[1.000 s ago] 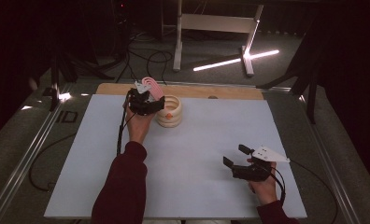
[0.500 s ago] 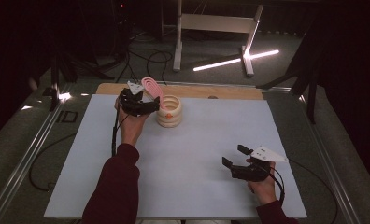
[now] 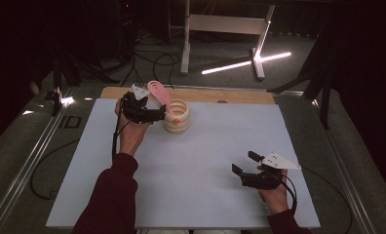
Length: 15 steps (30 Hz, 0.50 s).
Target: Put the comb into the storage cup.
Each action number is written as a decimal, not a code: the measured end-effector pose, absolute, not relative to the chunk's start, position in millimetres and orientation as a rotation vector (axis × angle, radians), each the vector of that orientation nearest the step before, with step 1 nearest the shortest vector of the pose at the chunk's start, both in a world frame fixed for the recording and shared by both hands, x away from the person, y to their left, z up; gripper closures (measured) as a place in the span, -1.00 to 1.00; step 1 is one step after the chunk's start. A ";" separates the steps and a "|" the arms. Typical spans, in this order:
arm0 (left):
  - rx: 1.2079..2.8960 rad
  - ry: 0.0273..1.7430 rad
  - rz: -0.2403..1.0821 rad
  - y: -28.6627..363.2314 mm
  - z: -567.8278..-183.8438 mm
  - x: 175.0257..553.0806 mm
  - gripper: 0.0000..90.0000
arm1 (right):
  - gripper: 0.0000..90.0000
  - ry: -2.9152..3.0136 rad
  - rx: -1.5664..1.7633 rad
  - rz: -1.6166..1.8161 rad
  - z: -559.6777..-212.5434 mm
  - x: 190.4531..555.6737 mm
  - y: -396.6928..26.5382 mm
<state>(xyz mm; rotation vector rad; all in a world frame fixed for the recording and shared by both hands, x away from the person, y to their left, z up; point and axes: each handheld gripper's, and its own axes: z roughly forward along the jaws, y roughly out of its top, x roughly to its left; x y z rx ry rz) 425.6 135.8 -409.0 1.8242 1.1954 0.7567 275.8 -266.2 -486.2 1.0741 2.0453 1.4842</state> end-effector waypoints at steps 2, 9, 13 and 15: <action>1.815 1.176 0.760 135.8 -407.0 420.6 -1.00 | -0.69 2.046 1.071 1.482 -486.4 275.9 -266.1; 1.820 1.121 0.755 139.9 -402.1 404.6 -1.00 | -0.69 2.044 1.074 1.482 -486.2 275.7 -266.5; 1.822 1.098 0.767 143.9 -399.2 397.8 -1.00 | -0.69 2.045 1.072 1.481 -486.5 275.8 -266.3; 1.829 1.075 0.787 147.7 -397.5 391.3 -1.00 | -0.69 2.045 1.072 1.481 -486.5 275.8 -266.2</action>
